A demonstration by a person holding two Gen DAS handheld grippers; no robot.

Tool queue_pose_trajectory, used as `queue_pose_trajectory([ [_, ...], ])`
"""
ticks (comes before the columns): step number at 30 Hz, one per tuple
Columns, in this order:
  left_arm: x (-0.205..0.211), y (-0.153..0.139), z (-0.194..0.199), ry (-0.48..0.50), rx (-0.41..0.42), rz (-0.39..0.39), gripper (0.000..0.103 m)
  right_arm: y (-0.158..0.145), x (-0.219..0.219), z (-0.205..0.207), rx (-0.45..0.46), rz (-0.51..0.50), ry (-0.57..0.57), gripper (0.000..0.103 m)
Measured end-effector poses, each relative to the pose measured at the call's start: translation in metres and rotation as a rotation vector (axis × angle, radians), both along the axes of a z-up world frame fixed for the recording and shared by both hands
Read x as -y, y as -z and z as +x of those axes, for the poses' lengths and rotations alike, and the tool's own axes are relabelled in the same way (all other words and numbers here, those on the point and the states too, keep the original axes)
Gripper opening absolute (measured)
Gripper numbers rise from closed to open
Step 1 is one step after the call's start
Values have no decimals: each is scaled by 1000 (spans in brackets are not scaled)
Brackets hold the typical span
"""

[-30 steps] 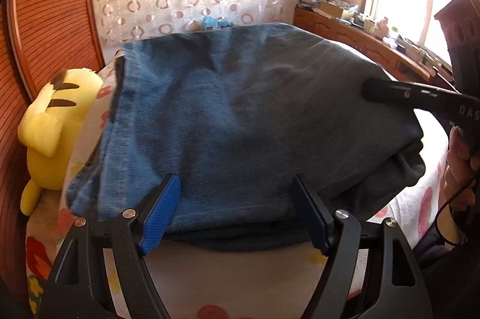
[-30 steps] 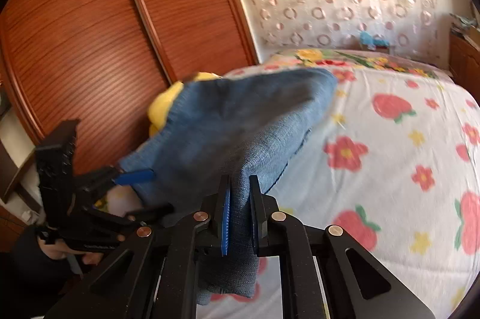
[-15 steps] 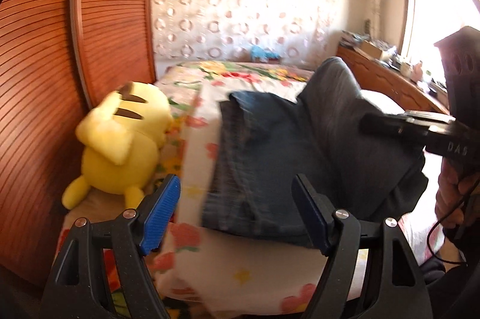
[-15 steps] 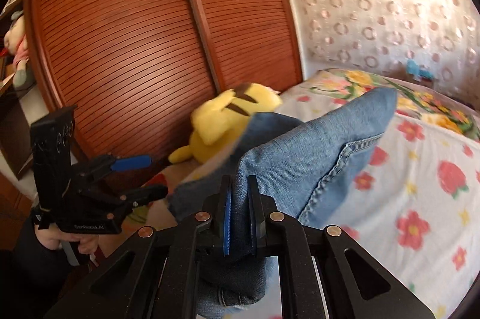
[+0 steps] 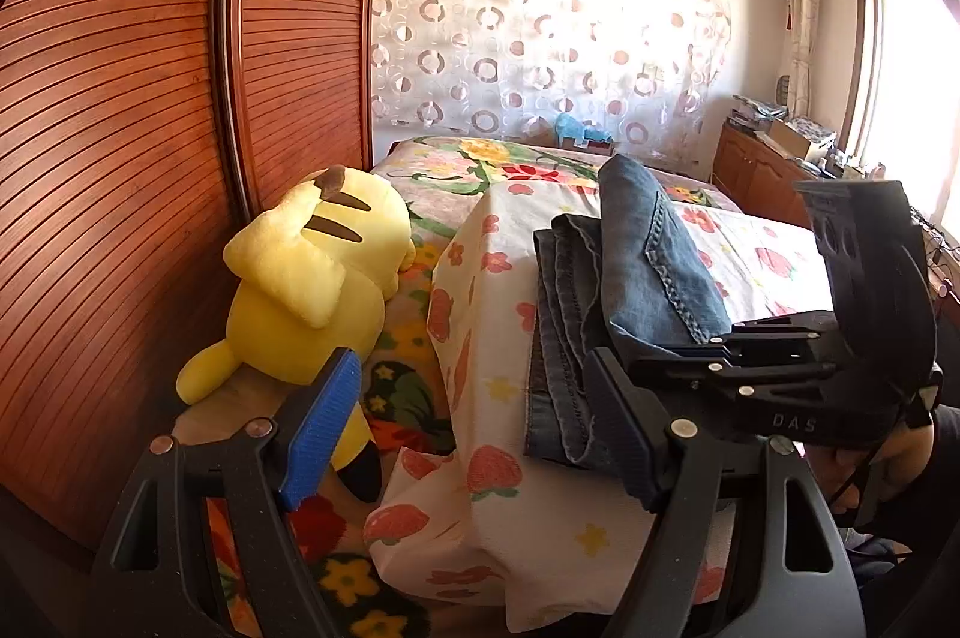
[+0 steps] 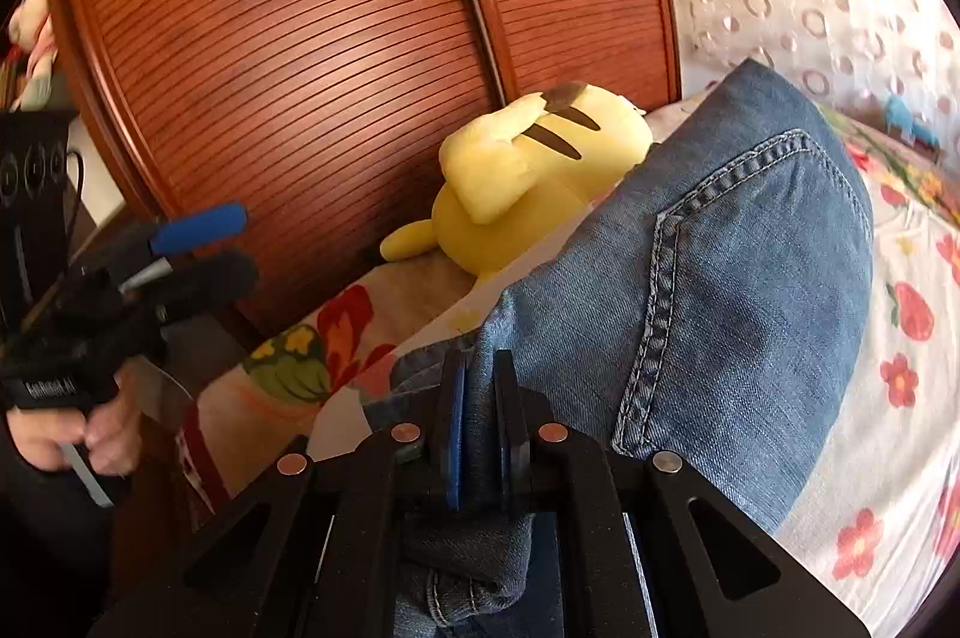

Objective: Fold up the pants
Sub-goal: 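Lift the jeans edge with the right tool and fold it over, then lay the fold down and open the right tool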

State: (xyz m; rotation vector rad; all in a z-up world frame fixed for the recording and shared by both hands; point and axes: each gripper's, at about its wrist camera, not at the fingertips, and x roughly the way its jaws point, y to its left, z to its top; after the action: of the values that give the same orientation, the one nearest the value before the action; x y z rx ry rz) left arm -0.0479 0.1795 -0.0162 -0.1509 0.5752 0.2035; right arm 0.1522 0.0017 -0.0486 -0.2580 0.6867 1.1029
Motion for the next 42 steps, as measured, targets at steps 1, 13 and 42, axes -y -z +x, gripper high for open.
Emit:
queue_pose_trajectory([
  [1, 0, 0, 1, -1, 0, -1, 77, -1, -2, 1, 6, -2, 0, 10],
  [13, 25, -9, 14, 70, 16, -15, 77, -57, 41, 12, 99, 85, 73, 51],
  [42, 47, 45, 63, 146, -166, -147, 73, -41, 45, 98, 96, -64, 279, 53],
])
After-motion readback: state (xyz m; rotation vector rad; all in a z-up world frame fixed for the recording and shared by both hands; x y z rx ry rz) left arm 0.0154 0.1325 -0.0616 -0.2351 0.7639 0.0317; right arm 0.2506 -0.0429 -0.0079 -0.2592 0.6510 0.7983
